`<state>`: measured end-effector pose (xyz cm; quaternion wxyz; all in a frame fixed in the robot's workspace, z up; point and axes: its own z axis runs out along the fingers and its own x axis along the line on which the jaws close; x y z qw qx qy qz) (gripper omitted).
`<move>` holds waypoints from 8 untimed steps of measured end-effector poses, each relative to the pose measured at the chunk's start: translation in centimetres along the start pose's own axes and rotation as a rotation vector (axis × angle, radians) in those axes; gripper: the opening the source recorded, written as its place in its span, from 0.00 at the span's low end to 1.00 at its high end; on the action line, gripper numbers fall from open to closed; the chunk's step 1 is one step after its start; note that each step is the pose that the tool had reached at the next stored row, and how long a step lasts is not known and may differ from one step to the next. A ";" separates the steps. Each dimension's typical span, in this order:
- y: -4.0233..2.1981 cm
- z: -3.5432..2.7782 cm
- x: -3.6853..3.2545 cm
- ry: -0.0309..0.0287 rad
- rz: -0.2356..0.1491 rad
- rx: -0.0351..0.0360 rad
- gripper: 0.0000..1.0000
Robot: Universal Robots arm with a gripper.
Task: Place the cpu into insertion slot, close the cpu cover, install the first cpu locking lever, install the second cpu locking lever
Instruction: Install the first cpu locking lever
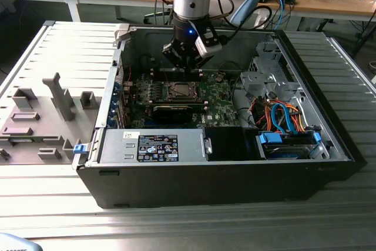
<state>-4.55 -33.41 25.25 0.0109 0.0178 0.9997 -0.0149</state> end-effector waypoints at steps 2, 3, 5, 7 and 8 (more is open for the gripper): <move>0.00 0.00 0.00 0.0001 0.000 0.0000 0.11; 0.00 0.00 0.00 0.0001 0.000 0.0000 0.11; 0.00 0.00 0.04 0.0001 0.000 0.0000 0.11; -0.02 -0.08 0.04 0.0001 0.000 0.0001 0.11; -0.01 -0.15 0.04 0.0000 0.000 -0.0004 0.11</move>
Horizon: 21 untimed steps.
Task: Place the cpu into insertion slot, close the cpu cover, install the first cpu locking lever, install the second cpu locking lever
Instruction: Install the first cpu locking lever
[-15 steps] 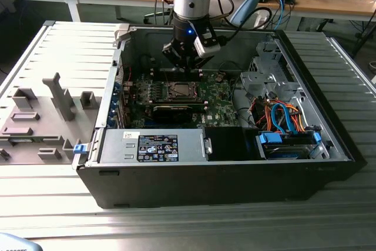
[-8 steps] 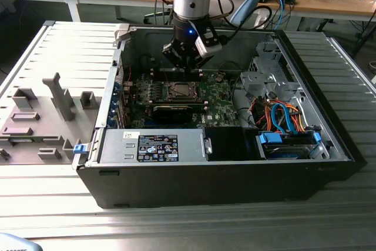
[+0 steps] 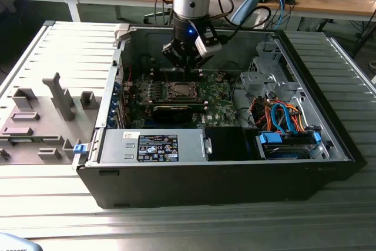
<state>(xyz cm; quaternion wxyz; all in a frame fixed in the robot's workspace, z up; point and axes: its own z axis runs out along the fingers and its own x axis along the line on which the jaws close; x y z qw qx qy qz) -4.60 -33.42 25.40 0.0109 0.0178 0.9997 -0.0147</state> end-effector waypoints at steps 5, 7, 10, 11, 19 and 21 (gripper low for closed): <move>-0.03 -0.17 0.90 0.0000 0.000 -0.0023 0.11; -0.05 -0.17 1.36 -0.0003 0.000 -0.0029 0.11; -0.08 -0.19 2.23 -0.0009 0.000 -0.0039 0.11; -0.09 -0.20 2.39 -0.0011 0.000 -0.0040 0.11; -0.13 -0.50 3.41 -0.0044 0.000 -0.0054 0.11; -0.14 -0.52 3.70 -0.0045 0.000 -0.0067 0.11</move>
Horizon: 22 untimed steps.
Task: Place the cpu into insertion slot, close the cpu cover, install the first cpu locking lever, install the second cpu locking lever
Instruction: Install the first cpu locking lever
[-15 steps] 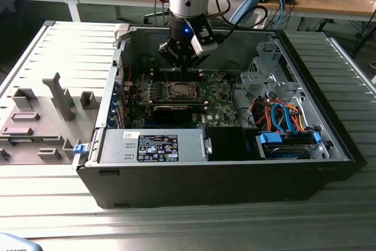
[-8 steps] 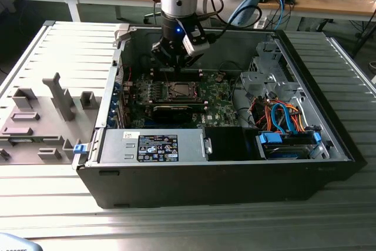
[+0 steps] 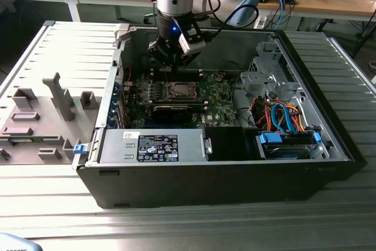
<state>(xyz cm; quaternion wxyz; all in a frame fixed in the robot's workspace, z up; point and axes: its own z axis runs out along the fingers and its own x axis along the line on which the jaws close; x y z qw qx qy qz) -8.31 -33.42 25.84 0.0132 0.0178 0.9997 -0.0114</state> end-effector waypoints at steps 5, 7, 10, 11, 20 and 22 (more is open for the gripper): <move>-0.04 -0.04 1.07 -0.0010 0.000 -0.0021 0.11; -0.05 -0.05 1.40 -0.0010 0.000 -0.0027 0.11; -0.07 -0.06 2.10 -0.0012 0.000 -0.0041 0.11; -0.08 -0.07 2.27 -0.0014 0.000 -0.0043 0.11; -0.13 -0.12 4.12 -0.0039 0.000 -0.0042 0.11; -0.05 -0.15 4.33 -0.0044 0.000 -0.0043 0.11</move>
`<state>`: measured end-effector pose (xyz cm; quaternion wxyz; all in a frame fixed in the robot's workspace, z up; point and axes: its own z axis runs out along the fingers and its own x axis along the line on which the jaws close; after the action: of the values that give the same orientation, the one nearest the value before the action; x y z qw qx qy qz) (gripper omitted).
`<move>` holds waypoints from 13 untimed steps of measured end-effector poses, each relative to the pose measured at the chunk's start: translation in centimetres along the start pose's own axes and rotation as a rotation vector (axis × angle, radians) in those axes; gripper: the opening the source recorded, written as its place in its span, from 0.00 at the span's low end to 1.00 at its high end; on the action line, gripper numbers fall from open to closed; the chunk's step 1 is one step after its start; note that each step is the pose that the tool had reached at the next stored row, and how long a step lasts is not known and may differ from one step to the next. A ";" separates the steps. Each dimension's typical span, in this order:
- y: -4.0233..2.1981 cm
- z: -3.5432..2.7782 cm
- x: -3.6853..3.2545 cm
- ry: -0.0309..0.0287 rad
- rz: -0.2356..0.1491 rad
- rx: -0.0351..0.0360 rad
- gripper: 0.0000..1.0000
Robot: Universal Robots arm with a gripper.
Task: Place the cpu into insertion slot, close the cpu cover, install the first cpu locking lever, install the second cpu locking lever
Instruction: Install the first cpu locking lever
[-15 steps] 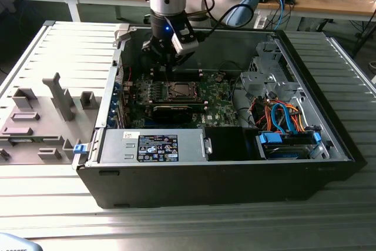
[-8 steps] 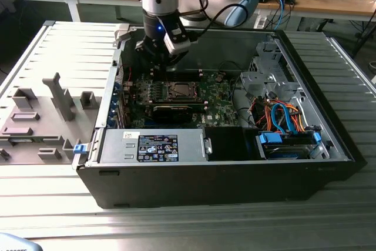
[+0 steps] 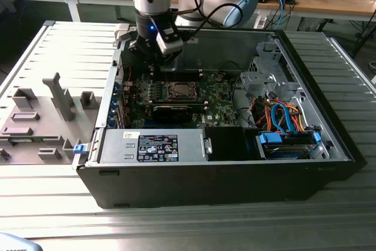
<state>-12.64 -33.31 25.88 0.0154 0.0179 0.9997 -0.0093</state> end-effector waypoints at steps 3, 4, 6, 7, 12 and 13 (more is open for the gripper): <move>0.17 -0.26 0.07 -0.0003 0.000 0.0000 0.11; 0.26 -0.32 0.07 -0.0004 -0.001 -0.0001 0.11; 0.71 -0.40 0.09 -0.0004 -0.002 0.0000 0.11; 0.88 -0.41 0.10 -0.0003 -0.002 -0.0001 0.11; 1.84 -0.42 0.13 -0.0004 -0.006 -0.0021 0.11; 1.93 -0.42 0.14 -0.0004 -0.007 -0.0035 0.11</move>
<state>-12.72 -31.38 26.26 0.0156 0.0144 0.9997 -0.0076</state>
